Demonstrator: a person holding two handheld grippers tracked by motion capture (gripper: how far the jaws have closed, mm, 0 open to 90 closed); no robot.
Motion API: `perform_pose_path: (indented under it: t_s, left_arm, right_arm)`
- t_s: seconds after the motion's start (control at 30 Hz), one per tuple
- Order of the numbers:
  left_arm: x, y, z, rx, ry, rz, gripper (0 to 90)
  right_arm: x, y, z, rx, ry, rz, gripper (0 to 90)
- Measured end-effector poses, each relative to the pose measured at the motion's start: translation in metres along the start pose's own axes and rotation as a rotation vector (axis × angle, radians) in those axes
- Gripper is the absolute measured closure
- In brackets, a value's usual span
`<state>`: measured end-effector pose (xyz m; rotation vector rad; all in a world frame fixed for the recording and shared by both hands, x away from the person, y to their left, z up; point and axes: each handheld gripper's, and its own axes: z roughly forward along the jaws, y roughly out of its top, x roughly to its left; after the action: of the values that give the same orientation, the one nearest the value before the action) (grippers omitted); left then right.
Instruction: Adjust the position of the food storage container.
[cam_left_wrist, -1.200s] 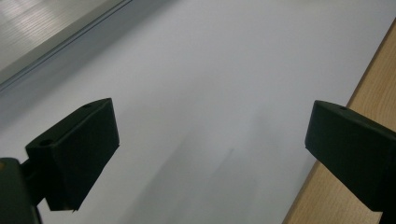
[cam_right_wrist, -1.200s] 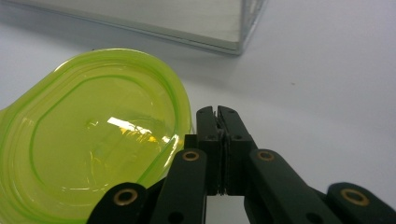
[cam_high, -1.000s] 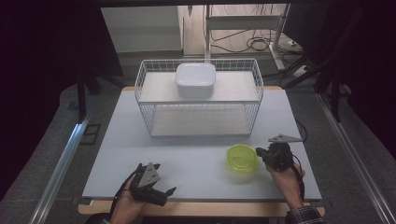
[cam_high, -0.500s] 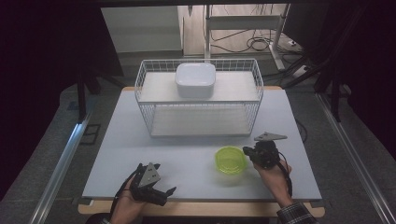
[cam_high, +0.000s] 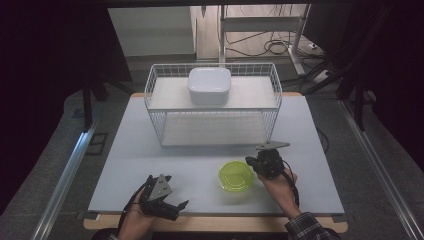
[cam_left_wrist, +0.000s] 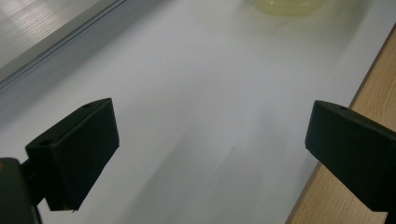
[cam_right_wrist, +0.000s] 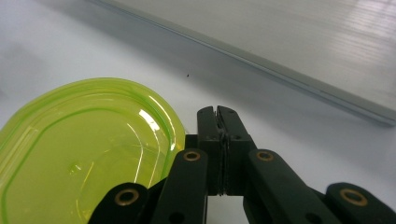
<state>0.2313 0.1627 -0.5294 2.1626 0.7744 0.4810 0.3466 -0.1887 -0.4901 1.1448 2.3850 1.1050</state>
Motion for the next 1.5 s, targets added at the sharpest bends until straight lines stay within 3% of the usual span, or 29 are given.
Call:
perform_pose_path:
  t_s: [0.17,0.47,1.2,1.5]
  left_arm:
    - [0.0,0.0,0.0,-0.001,0.004,-0.002,2.8]
    - [0.0,0.0,0.0,0.006,0.009,0.007,2.7]
    - [-0.001,0.0,0.003,0.025,0.006,0.016,2.8]
    - [-0.001,0.0,0.003,0.028,0.005,0.018,2.7]
  right_arm:
    - [-0.008,-0.006,-0.011,-0.008,-0.027,0.025,87.5]
    - [-0.003,-0.032,-0.024,0.055,0.042,0.048,87.8]
    - [0.036,-0.022,0.02,0.103,0.194,0.018,87.8]
    - [0.042,-0.015,0.035,0.103,0.218,0.001,87.3]
